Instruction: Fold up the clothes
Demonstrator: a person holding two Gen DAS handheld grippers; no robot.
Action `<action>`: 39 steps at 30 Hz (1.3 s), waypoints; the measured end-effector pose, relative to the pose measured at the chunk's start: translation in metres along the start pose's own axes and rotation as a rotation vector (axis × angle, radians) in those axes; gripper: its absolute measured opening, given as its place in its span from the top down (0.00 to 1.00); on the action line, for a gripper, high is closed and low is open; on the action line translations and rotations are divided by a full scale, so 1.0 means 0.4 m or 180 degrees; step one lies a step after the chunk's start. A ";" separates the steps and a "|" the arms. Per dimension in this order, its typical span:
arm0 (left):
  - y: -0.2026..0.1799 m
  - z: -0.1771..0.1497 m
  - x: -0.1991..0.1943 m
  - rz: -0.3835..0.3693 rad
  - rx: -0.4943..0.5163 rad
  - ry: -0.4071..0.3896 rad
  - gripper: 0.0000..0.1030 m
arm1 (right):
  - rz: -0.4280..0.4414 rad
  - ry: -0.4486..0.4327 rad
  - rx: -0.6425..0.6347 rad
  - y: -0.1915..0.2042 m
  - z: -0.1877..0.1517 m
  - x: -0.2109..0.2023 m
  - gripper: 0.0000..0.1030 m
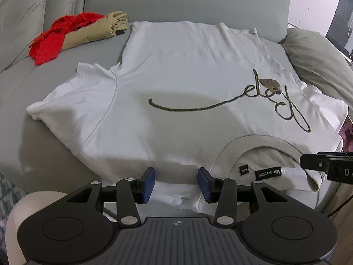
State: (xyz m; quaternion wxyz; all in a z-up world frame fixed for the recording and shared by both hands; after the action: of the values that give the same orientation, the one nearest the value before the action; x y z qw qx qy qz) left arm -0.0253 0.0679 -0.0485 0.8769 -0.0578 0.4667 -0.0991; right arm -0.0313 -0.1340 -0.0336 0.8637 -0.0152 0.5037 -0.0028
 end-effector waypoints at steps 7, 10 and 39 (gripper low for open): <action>-0.014 -0.025 -0.002 0.0018 0.0139 0.0113 0.62 | 0.0004 0.0001 0.0007 0.000 0.003 0.005 0.57; -0.013 -0.036 -0.005 -0.0004 0.0112 0.0180 0.62 | -0.0018 0.0074 -0.0015 -0.002 -0.007 0.021 0.55; 0.179 0.568 -0.024 -0.0195 -0.0517 -0.0833 0.47 | 0.0518 -0.0775 0.1431 -0.376 0.478 -0.068 0.22</action>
State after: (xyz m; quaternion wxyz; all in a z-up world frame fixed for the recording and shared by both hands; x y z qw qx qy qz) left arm 0.1668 0.1417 0.0720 0.9192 -0.1552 0.3530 -0.0793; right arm 0.1231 -0.2792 0.0886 0.8970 0.2174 0.3824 -0.0434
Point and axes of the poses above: each gripper's, at about its wrist camera, not at the fingertips, and x roughly the way its jaws point, y to its left, z to its top, the point moved 1 cm from there along x, roughly the way its jaws point, and after that the axes turned 11 degrees about -z, right-handed, at the moved point
